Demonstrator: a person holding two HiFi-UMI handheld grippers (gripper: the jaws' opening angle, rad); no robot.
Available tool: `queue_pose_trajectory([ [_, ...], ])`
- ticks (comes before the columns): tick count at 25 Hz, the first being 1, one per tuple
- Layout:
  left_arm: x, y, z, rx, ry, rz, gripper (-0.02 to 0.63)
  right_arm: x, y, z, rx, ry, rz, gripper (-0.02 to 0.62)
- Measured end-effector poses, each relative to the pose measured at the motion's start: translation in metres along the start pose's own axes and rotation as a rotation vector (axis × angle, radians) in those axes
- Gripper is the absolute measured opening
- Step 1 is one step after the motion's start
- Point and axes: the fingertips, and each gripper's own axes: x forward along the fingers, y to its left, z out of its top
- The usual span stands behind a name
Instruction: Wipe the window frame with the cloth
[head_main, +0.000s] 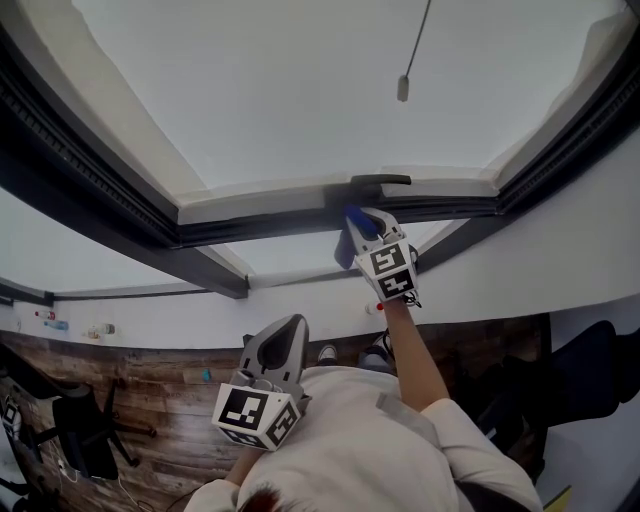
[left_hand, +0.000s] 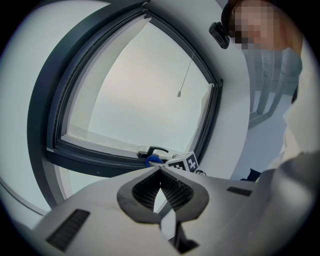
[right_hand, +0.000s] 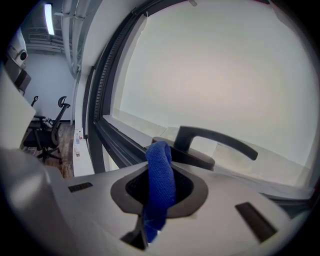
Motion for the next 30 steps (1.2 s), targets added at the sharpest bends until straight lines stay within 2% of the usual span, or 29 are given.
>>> queue_pose_trajectory([
  [9,0.008,-0.013,-0.008,-0.006,0.027,0.0,0.005,-0.003,-0.002,0.0,-0.123,0.023,0.011,0.049],
  [17,0.017,-0.043,-0.011,0.004,0.039,0.009,0.005,-0.002,-0.002,-0.001,-0.128,0.019,0.045,0.049],
  [23,0.024,-0.06,-0.023,-0.009,0.023,0.031,0.006,-0.008,-0.008,-0.004,-0.196,0.02,0.036,0.051],
  [30,0.034,-0.07,-0.029,-0.011,0.0,0.042,0.005,-0.013,-0.018,-0.01,-0.183,0.011,0.044,0.051],
])
